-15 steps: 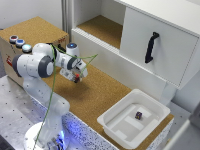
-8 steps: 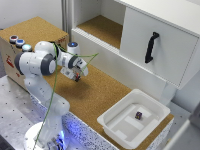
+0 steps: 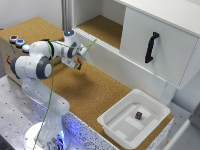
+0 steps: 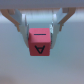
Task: Put the pink object inside the left cabinet
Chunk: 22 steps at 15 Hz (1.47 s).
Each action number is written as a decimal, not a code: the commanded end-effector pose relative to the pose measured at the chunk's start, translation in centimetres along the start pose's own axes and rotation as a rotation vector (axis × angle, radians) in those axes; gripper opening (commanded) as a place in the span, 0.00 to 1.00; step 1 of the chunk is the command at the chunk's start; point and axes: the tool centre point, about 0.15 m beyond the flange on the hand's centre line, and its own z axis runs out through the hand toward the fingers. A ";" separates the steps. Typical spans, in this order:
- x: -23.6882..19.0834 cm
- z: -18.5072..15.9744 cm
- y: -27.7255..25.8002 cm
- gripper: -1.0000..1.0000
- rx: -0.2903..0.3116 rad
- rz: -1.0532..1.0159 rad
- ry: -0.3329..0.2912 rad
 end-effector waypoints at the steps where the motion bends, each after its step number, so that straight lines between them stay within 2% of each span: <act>1: 14.9 0.2 0.2 0.00 0.002 -0.025 -0.125; 2: 16.4 1.2 0.6 0.00 0.012 -0.009 -0.146; 7: 20.5 6.2 0.1 0.00 -0.069 -0.014 -0.179; 10: 19.6 7.1 -0.3 0.00 -0.111 0.001 -0.175; 13: 17.8 7.3 0.4 0.00 -0.117 0.023 -0.159; 19: 15.2 10.7 0.1 0.00 -0.147 -0.008 -0.204; 22: 15.8 11.8 0.0 0.00 -0.172 -0.015 -0.168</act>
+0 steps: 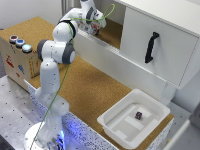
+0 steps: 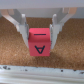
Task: Put the pink object inside the left cabinet
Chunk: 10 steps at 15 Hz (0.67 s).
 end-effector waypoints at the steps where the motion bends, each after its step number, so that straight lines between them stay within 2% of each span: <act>1: 1.9 3.2 -0.7 0.00 -0.124 0.004 0.019; 3: 2.6 3.2 -0.7 0.00 -0.134 0.018 0.037; 4: 2.6 3.0 -0.4 1.00 -0.125 0.050 0.038; 7: 0.3 -0.6 1.1 1.00 -0.063 0.174 0.122; 10: -4.8 -4.6 2.2 1.00 0.045 0.223 0.158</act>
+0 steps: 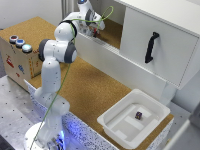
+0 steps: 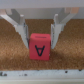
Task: Put the pink object inside the left cabinet
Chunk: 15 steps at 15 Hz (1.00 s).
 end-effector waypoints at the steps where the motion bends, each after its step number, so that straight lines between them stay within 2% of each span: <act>1: -7.0 -6.5 3.1 1.00 0.116 0.061 0.080; 2: -8.6 -7.8 3.3 1.00 0.116 0.051 0.094; 6: -17.2 -12.7 4.1 1.00 0.125 0.030 0.070; 9: -22.6 -14.4 3.3 1.00 0.174 0.017 0.017; 11: -26.4 -14.7 1.9 1.00 0.242 -0.021 -0.057; 15: -31.4 -15.2 -1.9 1.00 0.224 -0.112 -0.146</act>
